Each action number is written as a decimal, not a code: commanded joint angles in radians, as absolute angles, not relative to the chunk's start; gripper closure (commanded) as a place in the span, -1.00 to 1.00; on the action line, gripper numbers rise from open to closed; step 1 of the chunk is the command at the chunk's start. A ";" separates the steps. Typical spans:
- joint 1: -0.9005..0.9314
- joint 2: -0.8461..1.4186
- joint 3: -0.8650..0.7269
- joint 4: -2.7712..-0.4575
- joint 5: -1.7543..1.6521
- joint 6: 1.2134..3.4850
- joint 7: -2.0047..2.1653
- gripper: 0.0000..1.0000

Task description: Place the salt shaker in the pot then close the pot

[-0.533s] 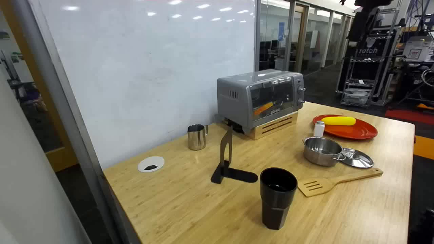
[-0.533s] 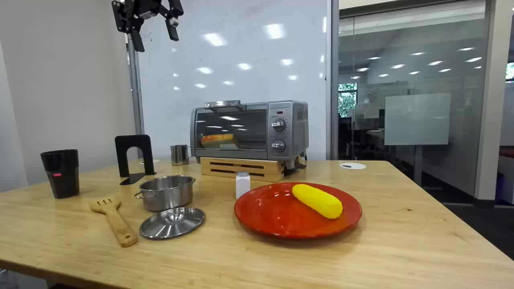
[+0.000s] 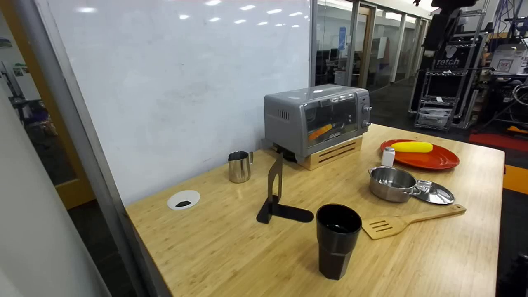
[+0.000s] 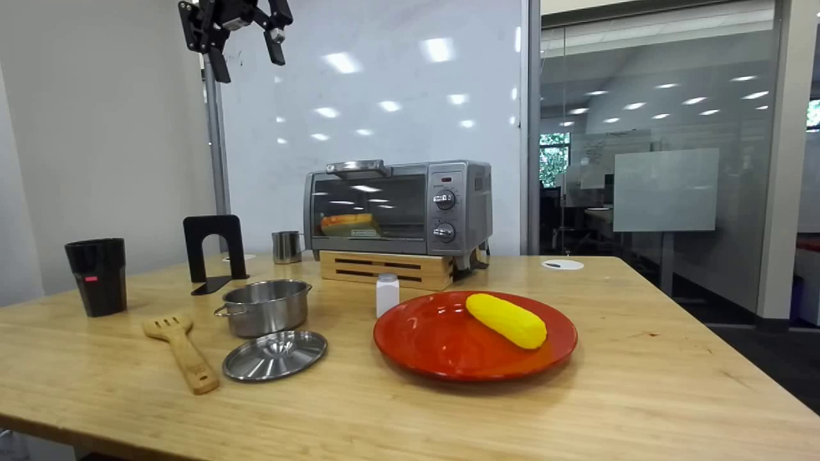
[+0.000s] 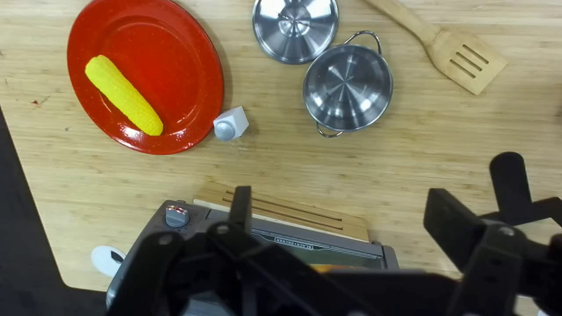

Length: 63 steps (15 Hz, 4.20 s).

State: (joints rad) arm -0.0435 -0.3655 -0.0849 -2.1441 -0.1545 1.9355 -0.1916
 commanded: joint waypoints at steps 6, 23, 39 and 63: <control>-0.058 -0.214 -0.150 -2.120 -0.114 2.089 -0.264 -1.00; -0.172 0.168 -0.186 -1.906 -0.058 2.033 -0.531 -1.00; -0.235 0.284 -0.161 -1.886 0.019 2.121 -0.686 -1.00; -0.296 0.414 -0.097 -2.007 0.029 2.488 -0.836 -1.00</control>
State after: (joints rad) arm -0.2606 0.4096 -0.1312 -1.9871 0.0069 2.4393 -0.8136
